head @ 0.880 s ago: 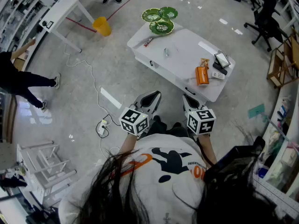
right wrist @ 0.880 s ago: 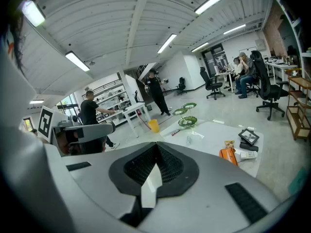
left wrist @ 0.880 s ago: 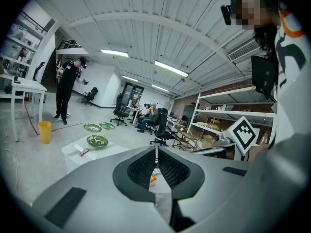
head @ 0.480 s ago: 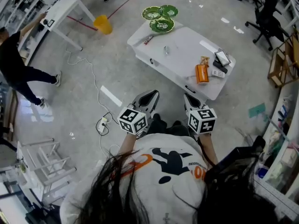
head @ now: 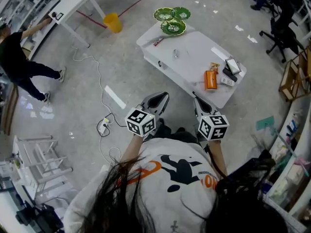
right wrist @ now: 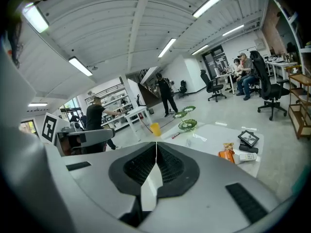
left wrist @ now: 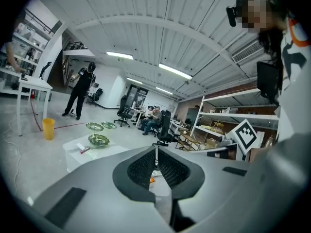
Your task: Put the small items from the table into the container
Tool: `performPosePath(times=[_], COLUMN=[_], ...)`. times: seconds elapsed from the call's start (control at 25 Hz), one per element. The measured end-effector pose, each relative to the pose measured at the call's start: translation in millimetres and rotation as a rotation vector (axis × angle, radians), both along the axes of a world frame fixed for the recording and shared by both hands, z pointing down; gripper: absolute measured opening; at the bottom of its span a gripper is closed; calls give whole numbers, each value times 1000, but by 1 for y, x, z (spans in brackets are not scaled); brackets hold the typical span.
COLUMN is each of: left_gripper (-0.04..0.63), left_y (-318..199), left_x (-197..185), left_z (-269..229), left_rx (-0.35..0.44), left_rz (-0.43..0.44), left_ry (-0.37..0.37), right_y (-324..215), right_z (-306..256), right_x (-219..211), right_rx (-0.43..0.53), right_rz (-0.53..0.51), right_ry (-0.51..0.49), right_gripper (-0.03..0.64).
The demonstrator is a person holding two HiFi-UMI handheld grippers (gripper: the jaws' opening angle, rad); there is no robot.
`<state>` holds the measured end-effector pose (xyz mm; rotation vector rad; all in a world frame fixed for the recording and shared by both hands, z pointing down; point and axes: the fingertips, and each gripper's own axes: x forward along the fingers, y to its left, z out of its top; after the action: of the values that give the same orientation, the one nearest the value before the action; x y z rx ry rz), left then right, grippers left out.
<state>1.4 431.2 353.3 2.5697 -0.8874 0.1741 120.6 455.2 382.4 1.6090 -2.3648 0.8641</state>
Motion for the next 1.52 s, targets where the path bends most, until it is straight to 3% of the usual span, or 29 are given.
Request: performPosePath(times=[0.32,0.72,1.2,1.52], left_gripper=[11,11,11,11], left_y=[8,-17,-112,-204], left_x=[3,-13,-10,-40], left_z=[11,8,20,20], left_rx=[11,23,36,17], left_rz=[-7,-51,5,45], left_ry=[-35,-72,-69,-69], right_y=[2,-18,-113,-202], right_z=[8,19,30,32], right_x=[-3,0,-16,-53], right_rx=[23,8,-22,-57], right_rz=[-74,-57,-71,-58], right_ry=[0,-53,-18,-13], right_gripper=[16,15,15,16])
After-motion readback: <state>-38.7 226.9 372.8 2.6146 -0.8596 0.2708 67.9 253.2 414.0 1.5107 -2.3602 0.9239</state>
